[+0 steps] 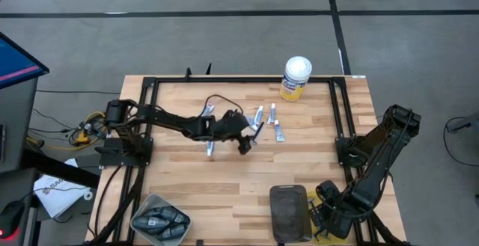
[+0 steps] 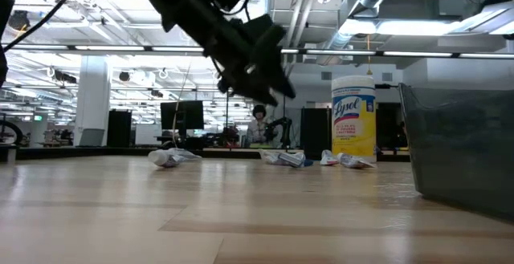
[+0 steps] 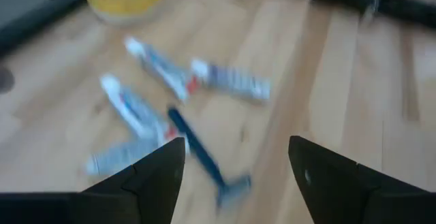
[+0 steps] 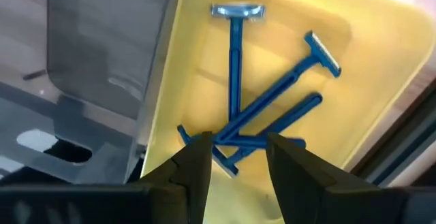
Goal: Pick & Place Travel size toiletries
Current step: Put the razor into the yellow bin
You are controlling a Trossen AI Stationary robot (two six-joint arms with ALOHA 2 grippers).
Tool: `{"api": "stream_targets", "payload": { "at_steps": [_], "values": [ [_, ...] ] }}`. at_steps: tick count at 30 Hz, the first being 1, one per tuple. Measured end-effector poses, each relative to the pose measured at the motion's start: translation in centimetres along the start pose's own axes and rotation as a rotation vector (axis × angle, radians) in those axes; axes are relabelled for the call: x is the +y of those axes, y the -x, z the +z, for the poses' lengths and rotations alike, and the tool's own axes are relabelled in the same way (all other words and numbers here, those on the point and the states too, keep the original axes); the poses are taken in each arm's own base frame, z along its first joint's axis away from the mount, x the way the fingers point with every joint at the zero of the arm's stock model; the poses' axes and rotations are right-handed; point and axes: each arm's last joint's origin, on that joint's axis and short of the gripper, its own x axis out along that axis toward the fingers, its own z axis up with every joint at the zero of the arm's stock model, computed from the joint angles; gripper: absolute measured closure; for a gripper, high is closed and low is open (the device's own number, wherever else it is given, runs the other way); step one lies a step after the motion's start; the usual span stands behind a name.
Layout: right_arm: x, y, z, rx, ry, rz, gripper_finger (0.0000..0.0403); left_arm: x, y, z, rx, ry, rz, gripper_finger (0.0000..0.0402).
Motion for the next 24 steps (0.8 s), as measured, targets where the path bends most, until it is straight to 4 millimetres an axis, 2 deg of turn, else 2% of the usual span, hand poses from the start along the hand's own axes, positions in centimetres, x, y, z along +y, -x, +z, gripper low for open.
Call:
{"api": "stream_targets", "payload": {
  "at_steps": [2,5,10,17,21,24],
  "values": [
    [0.0,0.0,0.1,-0.012,-0.002,0.001,0.0270,0.4,-0.5,0.5,-0.048,0.034,-0.002,0.0145],
    [0.0,0.0,0.2,-0.015,-0.003,0.000,0.0269,0.8,-1.6,0.3,-0.028,0.059,0.018,0.0145],
    [0.1,0.0,0.2,-0.013,-0.003,0.004,0.0272,-0.1,-3.0,0.4,-0.027,0.038,0.014,0.0145],
    [0.2,0.0,0.1,-0.007,-0.004,0.013,0.0275,-1.1,-6.0,-2.1,0.056,-0.022,0.053,0.0145],
    [0.2,0.0,0.1,-0.003,-0.005,0.018,0.0274,-1.0,-6.6,-4.0,0.143,-0.068,0.137,0.0145],
    [0.2,0.0,0.1,-0.002,-0.006,0.020,0.0275,-0.9,-6.7,-4.6,0.172,-0.085,0.161,0.0145]
  ]
}}
